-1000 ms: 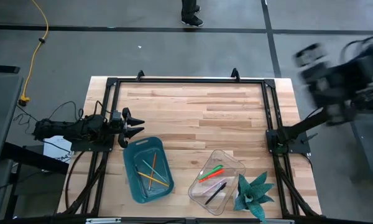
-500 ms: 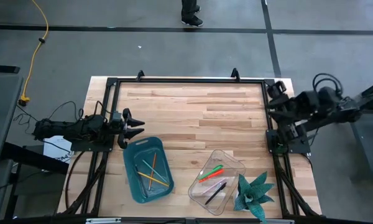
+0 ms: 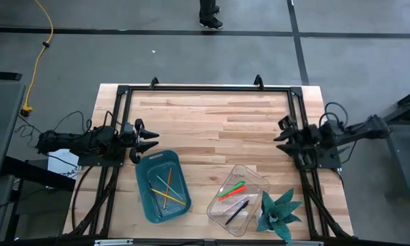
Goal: Sort pens & pencils
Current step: Return to Home Position
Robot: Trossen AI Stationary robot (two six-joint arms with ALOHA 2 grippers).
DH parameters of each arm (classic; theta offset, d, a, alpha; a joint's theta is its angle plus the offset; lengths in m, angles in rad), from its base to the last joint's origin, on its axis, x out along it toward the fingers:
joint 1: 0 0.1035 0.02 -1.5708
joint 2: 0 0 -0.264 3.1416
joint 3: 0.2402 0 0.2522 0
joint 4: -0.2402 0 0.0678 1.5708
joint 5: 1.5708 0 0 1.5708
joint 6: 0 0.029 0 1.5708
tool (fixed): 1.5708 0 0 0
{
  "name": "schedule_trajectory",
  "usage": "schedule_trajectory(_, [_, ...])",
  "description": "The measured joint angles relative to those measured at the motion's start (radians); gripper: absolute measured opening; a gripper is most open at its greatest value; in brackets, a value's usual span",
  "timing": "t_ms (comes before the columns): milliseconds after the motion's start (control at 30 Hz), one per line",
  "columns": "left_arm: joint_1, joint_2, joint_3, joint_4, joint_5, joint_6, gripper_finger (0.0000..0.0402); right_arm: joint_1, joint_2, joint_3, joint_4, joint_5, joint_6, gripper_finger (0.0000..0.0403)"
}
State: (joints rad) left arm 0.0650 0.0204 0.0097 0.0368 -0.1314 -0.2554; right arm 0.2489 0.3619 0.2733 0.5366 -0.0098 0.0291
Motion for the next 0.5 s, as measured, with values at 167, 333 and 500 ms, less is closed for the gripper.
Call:
schedule_trajectory(167, [0.000,0.000,0.000,0.000,0.001,0.000,0.0152,0.000,-0.076,-0.162,0.189,-0.046,0.002,0.0092])
schedule_trajectory(333, [0.000,0.000,0.000,-0.003,0.019,0.000,0.0152,0.000,-0.127,-0.224,0.185,-0.052,0.016,0.0092])
schedule_trajectory(500, [0.000,0.000,0.000,-0.003,0.019,0.031,0.0152,0.000,-0.142,-0.258,0.162,-0.070,0.006,0.0092])
